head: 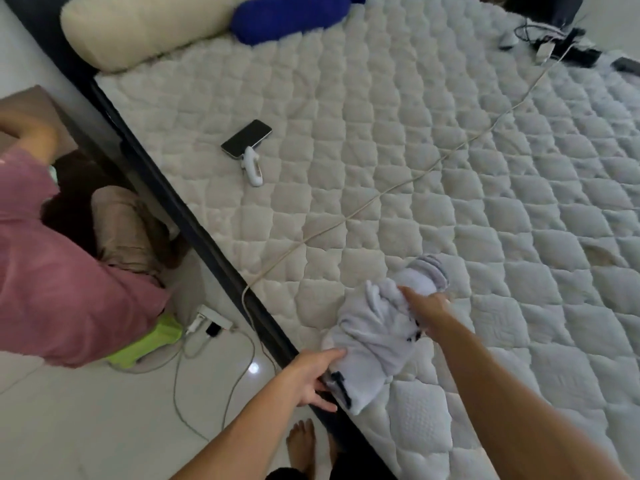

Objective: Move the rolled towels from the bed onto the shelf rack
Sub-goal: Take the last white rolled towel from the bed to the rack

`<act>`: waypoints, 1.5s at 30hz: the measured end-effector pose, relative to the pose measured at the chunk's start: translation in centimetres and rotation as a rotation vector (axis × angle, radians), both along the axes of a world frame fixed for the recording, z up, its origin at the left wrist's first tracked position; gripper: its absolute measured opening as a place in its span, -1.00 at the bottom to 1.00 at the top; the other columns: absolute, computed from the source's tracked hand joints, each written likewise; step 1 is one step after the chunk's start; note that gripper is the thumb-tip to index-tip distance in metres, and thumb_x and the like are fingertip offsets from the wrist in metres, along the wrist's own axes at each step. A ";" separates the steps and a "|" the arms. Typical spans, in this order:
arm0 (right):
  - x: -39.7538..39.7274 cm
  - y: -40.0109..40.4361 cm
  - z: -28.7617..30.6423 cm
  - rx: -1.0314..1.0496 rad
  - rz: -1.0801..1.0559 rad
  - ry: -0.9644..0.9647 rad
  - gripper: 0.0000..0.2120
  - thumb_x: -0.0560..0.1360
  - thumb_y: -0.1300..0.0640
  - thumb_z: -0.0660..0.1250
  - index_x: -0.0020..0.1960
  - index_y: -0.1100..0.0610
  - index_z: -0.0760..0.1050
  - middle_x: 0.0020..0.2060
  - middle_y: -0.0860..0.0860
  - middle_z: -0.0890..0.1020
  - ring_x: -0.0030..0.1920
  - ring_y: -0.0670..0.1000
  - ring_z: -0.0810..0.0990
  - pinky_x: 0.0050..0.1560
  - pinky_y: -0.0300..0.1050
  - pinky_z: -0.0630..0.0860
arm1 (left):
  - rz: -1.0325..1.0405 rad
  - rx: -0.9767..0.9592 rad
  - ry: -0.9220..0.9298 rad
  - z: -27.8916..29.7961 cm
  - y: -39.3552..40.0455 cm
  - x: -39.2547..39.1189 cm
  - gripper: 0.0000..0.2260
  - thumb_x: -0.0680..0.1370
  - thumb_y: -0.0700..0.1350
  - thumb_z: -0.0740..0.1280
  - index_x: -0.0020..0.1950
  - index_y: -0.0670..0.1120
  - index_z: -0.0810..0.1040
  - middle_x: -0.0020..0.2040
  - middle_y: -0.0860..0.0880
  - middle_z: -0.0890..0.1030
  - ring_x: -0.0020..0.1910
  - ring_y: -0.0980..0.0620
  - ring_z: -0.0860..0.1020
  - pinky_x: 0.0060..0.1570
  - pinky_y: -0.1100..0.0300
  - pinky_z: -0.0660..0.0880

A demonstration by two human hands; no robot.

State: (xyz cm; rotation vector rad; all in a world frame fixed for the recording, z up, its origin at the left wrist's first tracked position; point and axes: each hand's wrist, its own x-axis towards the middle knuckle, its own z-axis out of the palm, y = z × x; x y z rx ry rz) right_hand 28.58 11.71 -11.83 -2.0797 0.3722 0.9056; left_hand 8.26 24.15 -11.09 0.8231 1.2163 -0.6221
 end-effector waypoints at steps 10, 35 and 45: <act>-0.3 -0.5 -2.4 0.105 -0.147 0.009 -0.01 0.30 -0.11 0.50 0.52 0.08 0.01 0.41 0.19 0.34 0.34 0.25 0.41 0.27 0.20 0.45 | 0.120 0.078 0.049 -1.1 -2.3 0.8 -0.65 0.48 -0.05 0.42 0.19 -0.19 0.54 0.00 -0.20 0.58 -0.11 -0.16 0.56 -0.31 -0.04 0.58; -51.5 13.7 15.0 0.924 0.898 -0.205 -0.29 0.26 0.05 0.57 0.29 0.13 0.29 0.16 0.00 0.56 0.11 -0.02 0.60 0.16 0.01 0.57 | 1.118 0.482 -0.243 10.8 -8.0 -49.7 -0.94 0.53 -0.18 0.26 -0.05 -0.11 0.51 -0.17 -0.11 0.52 -0.21 -0.06 0.51 0.11 -0.14 0.54; -81.8 10.8 15.1 1.124 1.608 -0.113 -0.25 0.21 -0.03 0.55 0.25 0.21 0.29 0.07 0.05 0.58 -0.02 -0.03 0.61 -0.03 -0.15 0.57 | 1.698 0.506 -0.115 7.7 -17.8 -71.1 -0.85 0.48 -0.13 0.31 0.02 -0.12 0.55 0.00 -0.14 0.55 -0.06 -0.12 0.55 -0.04 -0.04 0.61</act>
